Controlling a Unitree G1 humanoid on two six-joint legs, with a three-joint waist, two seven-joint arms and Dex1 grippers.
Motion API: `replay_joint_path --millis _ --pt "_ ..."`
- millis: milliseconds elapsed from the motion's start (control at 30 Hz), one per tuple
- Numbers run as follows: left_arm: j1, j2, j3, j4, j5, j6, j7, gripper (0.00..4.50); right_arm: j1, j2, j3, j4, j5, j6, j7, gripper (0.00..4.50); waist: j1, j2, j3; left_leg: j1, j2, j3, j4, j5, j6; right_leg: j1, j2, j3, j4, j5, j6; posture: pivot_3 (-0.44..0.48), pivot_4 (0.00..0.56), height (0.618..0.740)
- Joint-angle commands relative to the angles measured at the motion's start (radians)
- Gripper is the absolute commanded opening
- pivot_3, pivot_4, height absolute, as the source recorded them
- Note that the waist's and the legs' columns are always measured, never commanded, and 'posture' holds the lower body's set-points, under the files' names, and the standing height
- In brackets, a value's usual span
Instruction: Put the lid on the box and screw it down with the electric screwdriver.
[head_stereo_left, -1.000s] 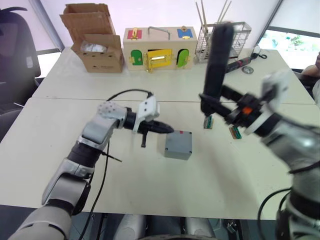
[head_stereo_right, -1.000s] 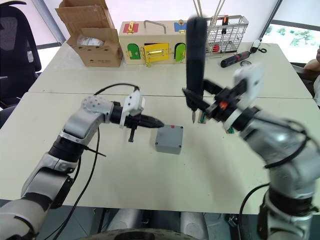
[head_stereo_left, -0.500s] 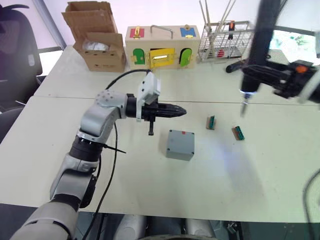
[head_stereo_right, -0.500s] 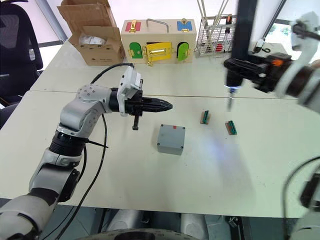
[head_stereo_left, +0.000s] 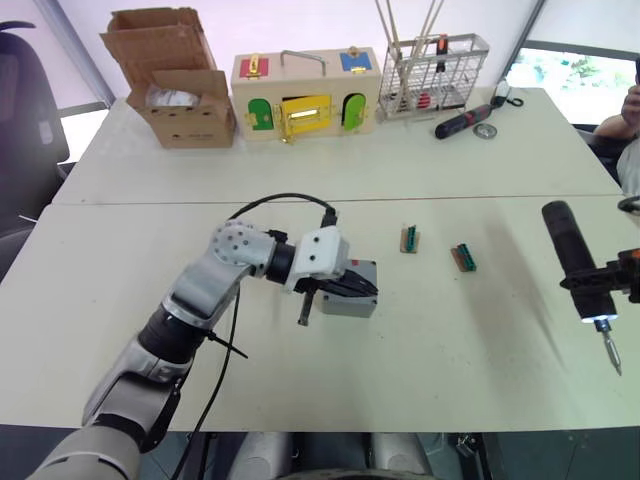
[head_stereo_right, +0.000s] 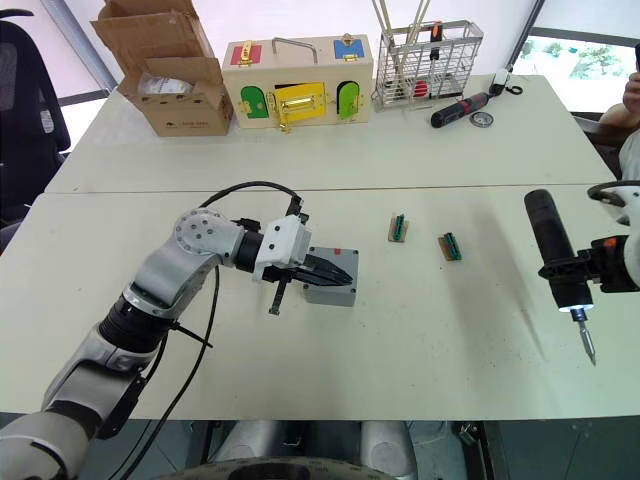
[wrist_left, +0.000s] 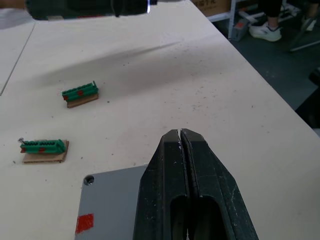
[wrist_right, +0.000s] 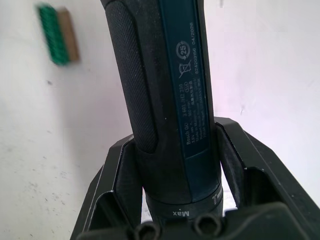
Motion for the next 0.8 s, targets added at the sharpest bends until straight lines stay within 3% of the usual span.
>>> replay_joint_path --millis 33,367,433,633,800 --pt "0.031 0.024 0.020 -0.091 -0.019 0.042 0.030 0.00 -0.071 0.046 0.020 0.062 -0.076 -0.002 0.031 1.96 -0.001 0.000 0.000 0.000 0.000 0.000 0.000 0.002 -0.004 0.000 0.000 0.000 0.000 0.000 0.000 0.000 0.150 0.740" --pt "0.037 0.047 0.051 -0.102 -0.026 0.102 0.084 0.00 -0.116 0.137 0.145 0.140 -0.284 -0.092 0.083 1.96 0.027 0.000 0.000 0.000 -0.001 0.000 0.001 0.002 -0.004 0.000 0.000 0.000 0.000 0.000 0.000 0.000 0.150 0.740" --pt "0.036 0.058 0.059 -0.103 -0.029 0.112 0.092 0.00 -0.117 0.142 0.163 0.129 -0.318 -0.121 0.099 2.85 0.025 0.000 0.000 0.000 -0.001 0.000 0.001 0.002 -0.004 0.000 0.000 0.000 0.000 0.000 0.000 0.000 0.150 0.740" --pt "0.053 0.064 0.090 -0.088 -0.043 0.165 0.140 0.00 -0.108 0.163 0.152 0.115 -0.388 -0.177 0.120 4.47 0.025 0.000 0.000 0.000 -0.001 0.000 0.001 0.003 -0.005 0.000 0.000 0.000 0.000 0.000 0.000 0.000 0.150 0.740" --pt "0.095 0.084 0.183 -0.116 -0.114 0.243 0.182 0.00 -0.108 0.179 0.087 0.069 -0.387 -0.157 0.109 4.49 0.024 0.000 0.000 0.000 0.000 0.000 0.001 0.003 -0.005 -0.001 0.000 0.000 0.001 0.000 0.000 0.000 0.150 0.740"
